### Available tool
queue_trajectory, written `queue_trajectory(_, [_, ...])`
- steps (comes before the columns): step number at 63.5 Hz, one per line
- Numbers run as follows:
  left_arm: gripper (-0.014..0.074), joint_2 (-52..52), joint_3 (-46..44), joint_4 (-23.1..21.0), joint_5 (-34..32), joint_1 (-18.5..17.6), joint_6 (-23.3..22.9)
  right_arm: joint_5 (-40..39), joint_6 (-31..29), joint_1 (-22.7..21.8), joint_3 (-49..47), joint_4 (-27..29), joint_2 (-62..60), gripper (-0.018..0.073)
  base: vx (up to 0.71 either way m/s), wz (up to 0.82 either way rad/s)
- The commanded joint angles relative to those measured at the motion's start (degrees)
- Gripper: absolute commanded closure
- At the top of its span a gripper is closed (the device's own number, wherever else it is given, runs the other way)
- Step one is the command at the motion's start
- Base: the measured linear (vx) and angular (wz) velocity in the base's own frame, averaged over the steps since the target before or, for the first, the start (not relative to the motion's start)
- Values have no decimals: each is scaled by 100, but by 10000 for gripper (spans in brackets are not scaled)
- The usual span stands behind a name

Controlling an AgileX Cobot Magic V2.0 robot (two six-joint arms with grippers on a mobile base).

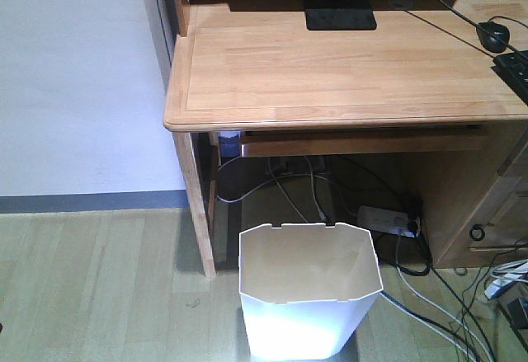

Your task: Move trash bin to bedside with robot

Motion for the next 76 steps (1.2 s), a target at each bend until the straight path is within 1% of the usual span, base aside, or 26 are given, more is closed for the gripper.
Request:
queue_trajectory(1, [603, -81, 19, -13, -376, -17, -25, -419, -17, -28, 41, -29, -63, 568, 0, 0])
queue_trajectory(65, [603, -81, 19, -13, -376, -17, -25, -413, -17, -28, 41, -29, -63, 568, 0, 0])
queue_trajectory(76, [603, -81, 19, -13, -376, -17, -25, -681, -37, -28, 28, -29, -63, 568, 0, 0])
